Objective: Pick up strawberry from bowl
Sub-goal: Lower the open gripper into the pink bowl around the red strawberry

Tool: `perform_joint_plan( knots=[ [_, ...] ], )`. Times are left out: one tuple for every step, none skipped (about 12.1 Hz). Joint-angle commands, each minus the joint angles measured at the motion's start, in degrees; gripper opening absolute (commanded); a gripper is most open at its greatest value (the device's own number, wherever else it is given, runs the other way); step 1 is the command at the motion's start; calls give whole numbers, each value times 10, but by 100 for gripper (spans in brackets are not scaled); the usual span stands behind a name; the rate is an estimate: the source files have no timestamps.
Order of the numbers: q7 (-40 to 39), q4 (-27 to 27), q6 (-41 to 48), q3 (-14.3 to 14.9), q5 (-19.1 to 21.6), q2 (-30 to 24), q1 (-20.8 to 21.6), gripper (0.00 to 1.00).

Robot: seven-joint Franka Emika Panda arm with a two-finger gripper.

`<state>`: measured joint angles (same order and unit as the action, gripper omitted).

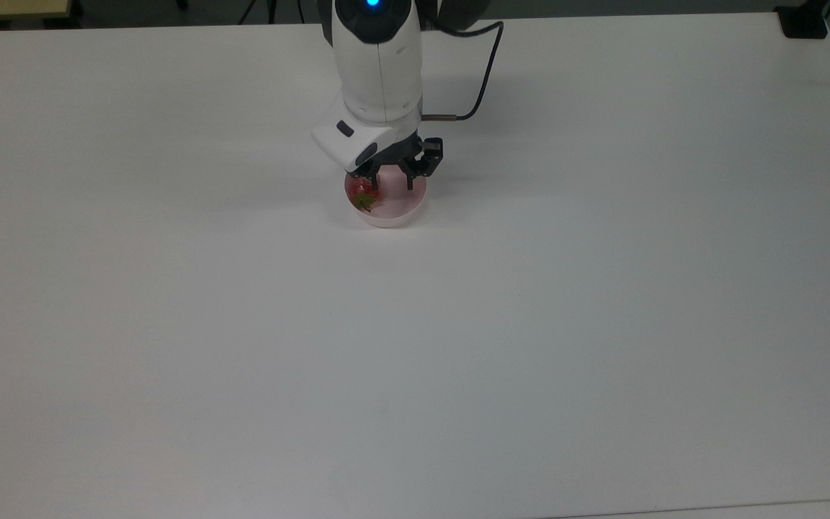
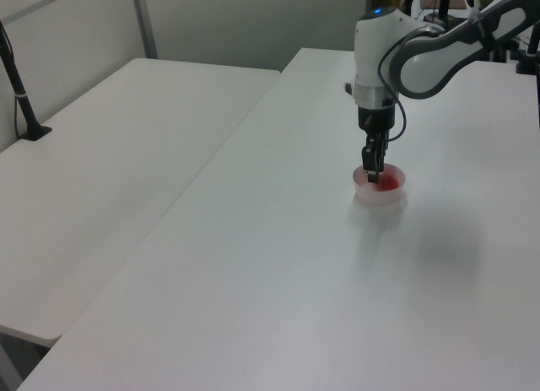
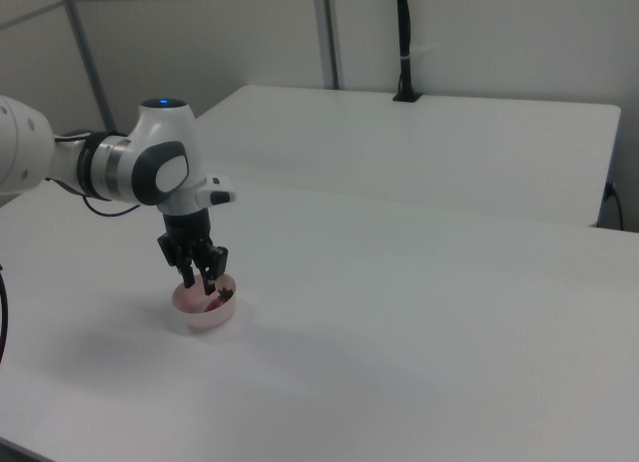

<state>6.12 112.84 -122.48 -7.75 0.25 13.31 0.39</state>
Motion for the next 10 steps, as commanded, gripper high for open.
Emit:
perform_joint_plan(
  knots=[
    [23,4,-38,2,4,17,4,58],
    [26,3,-42,2,-2,26,3,69],
    [26,3,-42,2,-16,28,2,79],
    [26,4,-42,3,-32,28,0,89],
    [27,4,-42,2,-51,30,0,98],
    [27,4,-42,3,-64,30,0,100],
    [28,4,-40,2,-66,29,1,100],
    [29,3,-39,2,-67,28,3,100],
    [29,4,-38,2,-71,29,3,100],
    [30,5,-38,2,-78,30,3,100]
  ],
)
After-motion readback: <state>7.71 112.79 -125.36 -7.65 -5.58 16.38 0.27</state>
